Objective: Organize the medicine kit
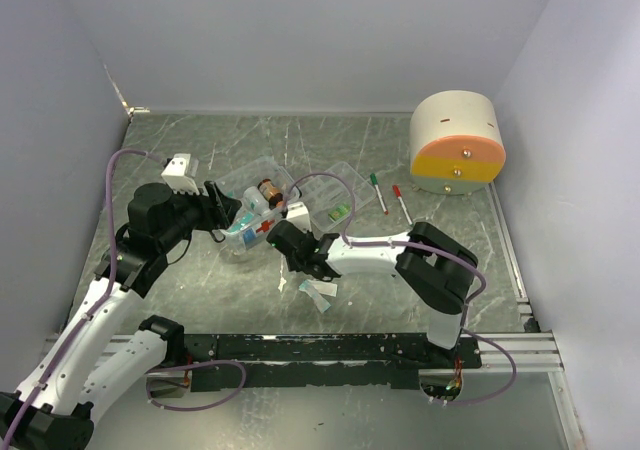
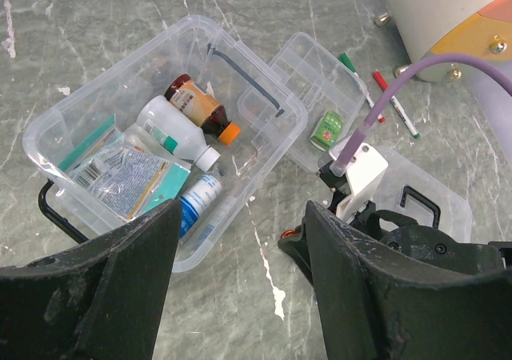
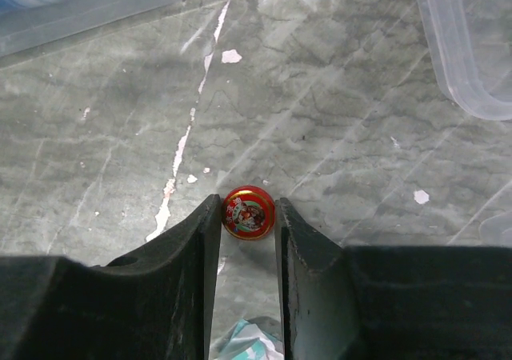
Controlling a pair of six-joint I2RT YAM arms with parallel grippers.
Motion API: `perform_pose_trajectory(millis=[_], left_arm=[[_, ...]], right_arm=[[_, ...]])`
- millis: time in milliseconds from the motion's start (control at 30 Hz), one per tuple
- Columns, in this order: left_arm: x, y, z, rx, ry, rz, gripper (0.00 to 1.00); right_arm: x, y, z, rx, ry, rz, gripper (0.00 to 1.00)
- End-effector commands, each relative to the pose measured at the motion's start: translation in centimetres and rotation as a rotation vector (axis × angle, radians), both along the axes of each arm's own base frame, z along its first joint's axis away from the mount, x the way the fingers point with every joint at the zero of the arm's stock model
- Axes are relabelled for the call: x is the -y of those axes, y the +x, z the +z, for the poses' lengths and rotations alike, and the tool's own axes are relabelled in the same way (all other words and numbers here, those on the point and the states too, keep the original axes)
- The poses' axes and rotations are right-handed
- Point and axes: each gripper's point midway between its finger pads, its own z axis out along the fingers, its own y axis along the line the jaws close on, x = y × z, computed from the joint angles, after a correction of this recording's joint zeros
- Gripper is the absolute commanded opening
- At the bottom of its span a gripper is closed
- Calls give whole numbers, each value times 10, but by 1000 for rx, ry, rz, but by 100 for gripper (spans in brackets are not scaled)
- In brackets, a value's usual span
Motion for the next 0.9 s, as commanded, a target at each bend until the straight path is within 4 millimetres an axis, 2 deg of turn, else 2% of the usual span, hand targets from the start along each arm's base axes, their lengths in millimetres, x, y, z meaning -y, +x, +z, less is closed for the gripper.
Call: perform_pose_trajectory(millis=[0,100,233,433,567,700,733,867], left_arm=[[-2,2,1,14,-3,18,74],[-3,2,2,13,-3,22,74],[-4,2,2,17,-2,25,74],[-7,0,4,13,5,36,74],[-8,-3,4,6,3,39,74],[-8,-5,2,-6,-3,41,74],[-8,-6,2,-8,-5,42,74],[-10,-7,1,-9,-12,50,74]], right_arm=[[5,10,25,64,13,-61,25],[14,23,54,139,33,-116,25],[39,48,83,209,59,-207,25],[85,97,101,244,100,-289,25],[107,133,114,289,107,-313,26],[111,165,112,286,113,-301,27],[110,172,106,275,104,-291,28],[97,197,100,268,117,-256,28]])
